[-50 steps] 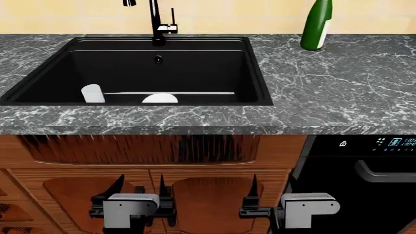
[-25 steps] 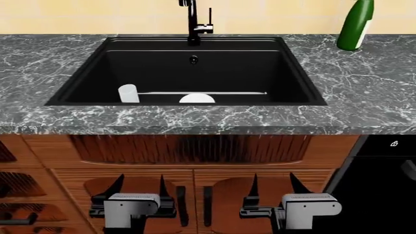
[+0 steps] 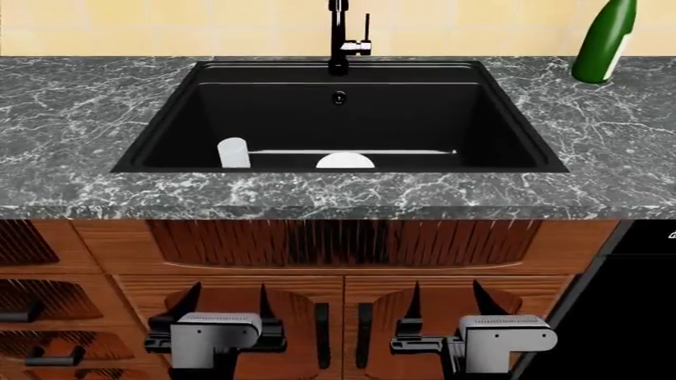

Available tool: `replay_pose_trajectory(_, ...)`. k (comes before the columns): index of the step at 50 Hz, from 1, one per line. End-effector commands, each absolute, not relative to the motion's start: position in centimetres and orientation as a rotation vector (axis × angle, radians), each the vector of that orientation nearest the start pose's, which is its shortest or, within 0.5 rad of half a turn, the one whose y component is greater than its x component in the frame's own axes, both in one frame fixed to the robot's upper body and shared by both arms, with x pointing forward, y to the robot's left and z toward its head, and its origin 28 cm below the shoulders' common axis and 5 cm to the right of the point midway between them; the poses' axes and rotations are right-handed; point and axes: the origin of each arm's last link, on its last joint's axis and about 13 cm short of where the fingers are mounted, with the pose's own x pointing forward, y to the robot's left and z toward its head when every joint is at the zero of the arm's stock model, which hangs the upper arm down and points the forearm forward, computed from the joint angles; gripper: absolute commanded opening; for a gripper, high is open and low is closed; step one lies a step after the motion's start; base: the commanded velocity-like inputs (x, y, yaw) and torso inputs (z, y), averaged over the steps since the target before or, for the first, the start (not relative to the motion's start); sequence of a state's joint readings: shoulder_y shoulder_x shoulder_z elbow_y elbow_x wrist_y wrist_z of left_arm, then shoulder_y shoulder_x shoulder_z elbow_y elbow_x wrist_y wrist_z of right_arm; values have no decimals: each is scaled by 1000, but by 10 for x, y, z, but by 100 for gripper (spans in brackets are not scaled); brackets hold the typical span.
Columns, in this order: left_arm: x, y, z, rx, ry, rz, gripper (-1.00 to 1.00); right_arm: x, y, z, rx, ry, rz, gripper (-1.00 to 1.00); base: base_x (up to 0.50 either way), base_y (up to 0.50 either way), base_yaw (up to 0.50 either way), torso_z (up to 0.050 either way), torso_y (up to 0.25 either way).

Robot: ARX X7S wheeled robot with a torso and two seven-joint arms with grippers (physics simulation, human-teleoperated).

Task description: Pick the cup and bowl from the sink and place them on the counter for drying.

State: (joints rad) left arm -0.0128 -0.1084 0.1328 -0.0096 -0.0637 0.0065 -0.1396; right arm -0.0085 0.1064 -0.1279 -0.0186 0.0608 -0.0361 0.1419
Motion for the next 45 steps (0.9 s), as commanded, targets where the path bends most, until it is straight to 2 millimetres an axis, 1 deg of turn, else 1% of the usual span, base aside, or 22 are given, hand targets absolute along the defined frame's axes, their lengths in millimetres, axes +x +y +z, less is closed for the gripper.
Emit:
replay_pose_trajectory(1,211,205,14,68,-32,-3,100,208,-96,16,-44,-37,-14,100,0,0,0,50,0)
replay_pose_trajectory(23,210,206,14,62,-33,-2,100,207,-96,16,-48,-38,-12,100,0,0,0,50,4)
replay_pose_trajectory(26,213,204,15,62,-35,-1,100,207,-96,16,-50,-38,-12,100,0,0,0,50,7)
replay_pose_trajectory(32,208,209,13,61,-36,-3,100,207,-96,16,-49,-38,-13,100,0,0,0,50,6)
replay_pose_trajectory(34,210,206,14,60,-37,-3,100,207,-96,16,-50,-39,-12,100,0,0,0,50,6)
replay_pose_trajectory(37,208,208,13,60,-39,-5,100,207,-96,16,-49,-38,-12,100,0,0,0,50,4)
replay_pose_trajectory(43,212,203,17,74,-48,-6,100,207,-96,17,-49,-39,-11,100,0,0,0,3,0)
replay_pose_trajectory(45,209,204,17,84,-61,-2,100,207,-96,16,-50,-39,-12,100,0,0,0,0,0)
